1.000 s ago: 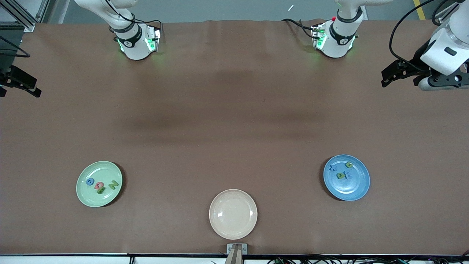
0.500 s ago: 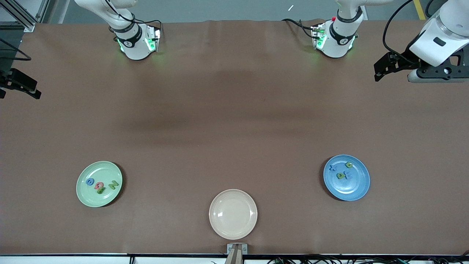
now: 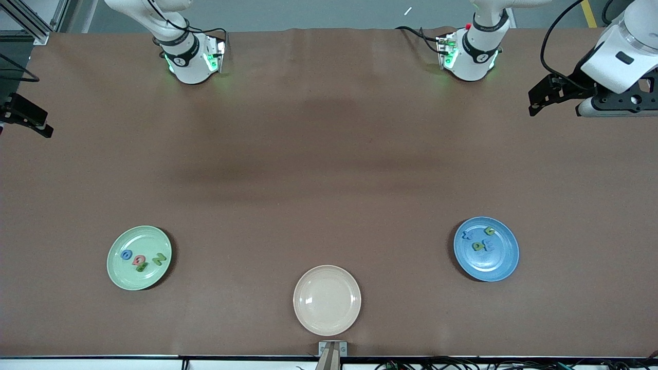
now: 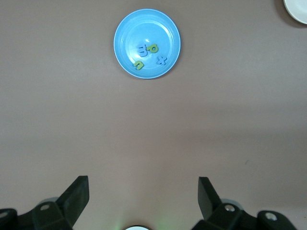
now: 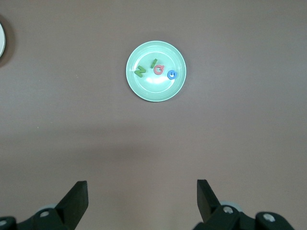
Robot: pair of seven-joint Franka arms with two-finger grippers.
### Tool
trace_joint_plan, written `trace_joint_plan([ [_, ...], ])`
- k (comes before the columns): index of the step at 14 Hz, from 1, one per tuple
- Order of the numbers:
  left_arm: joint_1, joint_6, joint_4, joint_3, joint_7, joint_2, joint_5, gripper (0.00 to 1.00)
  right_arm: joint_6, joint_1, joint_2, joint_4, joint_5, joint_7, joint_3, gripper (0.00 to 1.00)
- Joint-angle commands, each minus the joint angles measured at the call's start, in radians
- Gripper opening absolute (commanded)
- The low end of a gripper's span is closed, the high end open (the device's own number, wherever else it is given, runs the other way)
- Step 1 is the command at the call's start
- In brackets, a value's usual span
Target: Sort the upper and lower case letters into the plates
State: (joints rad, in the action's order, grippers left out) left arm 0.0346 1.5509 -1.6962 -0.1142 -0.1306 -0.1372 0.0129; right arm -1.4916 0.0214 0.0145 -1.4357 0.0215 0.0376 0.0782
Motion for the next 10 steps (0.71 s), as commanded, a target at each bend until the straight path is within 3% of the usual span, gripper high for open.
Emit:
trace_joint_plan([
  [1, -0.002, -0.020, 0.033, -0.001, 0.008, 0.013, 0.001, 1.00, 0.007, 0.000, 0.002, 0.011, 0.023, -0.007, -0.006, 1.00],
  [10, -0.002, -0.051, 0.084, -0.004, 0.009, 0.033, -0.051, 1.00, 0.005, -0.002, 0.002, 0.011, 0.040, -0.005, -0.008, 1.00],
])
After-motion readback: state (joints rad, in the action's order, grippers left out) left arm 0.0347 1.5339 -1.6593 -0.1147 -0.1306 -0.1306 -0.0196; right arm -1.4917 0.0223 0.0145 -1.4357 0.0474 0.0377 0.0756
